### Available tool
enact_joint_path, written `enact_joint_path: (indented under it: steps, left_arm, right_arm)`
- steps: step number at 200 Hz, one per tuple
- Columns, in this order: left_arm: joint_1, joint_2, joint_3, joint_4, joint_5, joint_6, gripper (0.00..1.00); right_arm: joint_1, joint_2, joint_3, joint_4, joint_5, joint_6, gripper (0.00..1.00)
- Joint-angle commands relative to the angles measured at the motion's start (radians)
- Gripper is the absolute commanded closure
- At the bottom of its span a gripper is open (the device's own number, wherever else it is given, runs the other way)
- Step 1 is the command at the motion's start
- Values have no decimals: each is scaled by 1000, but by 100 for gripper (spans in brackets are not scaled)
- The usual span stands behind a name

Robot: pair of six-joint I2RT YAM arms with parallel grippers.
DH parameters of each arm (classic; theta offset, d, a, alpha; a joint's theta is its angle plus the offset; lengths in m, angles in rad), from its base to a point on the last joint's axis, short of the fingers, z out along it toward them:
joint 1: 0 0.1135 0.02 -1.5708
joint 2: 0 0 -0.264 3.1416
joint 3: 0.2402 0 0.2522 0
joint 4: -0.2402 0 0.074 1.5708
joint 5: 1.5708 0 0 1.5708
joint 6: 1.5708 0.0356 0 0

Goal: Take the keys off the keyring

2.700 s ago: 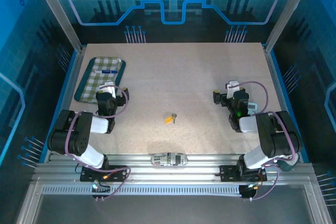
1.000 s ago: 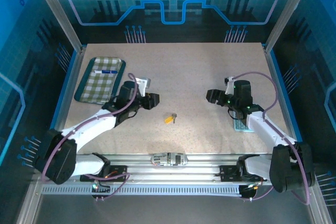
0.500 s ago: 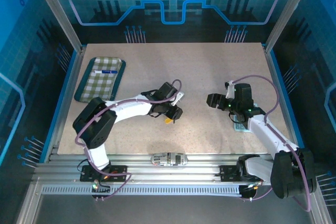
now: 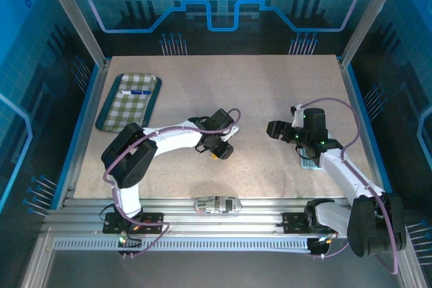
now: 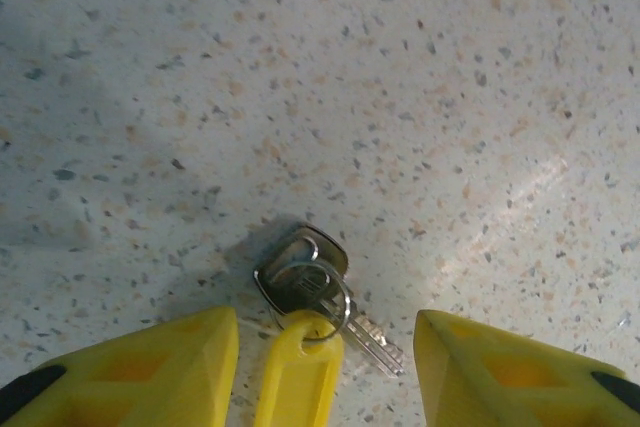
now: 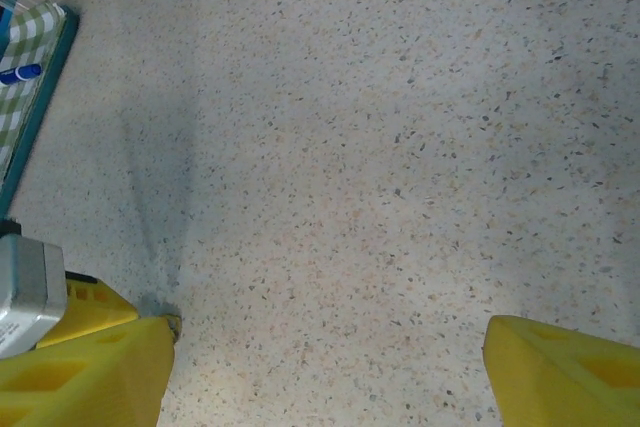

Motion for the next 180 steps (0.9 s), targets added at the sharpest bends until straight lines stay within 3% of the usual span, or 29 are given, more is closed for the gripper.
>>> enact_joint_path:
  steps: [1,45,180]
  left_arm:
    - [-7,27,34,-55,-6,23,49]
    - [-9,44,36,-54,-21,27,51]
    - [-8,-27,23,-49,16,48,95]
  right_arm:
    - [-14,1,-8,-5,-24,0,18]
    - [-18,-10,-13,-8,-31,4,18]
    - [-22,-35,-42,7,-39,25,18]
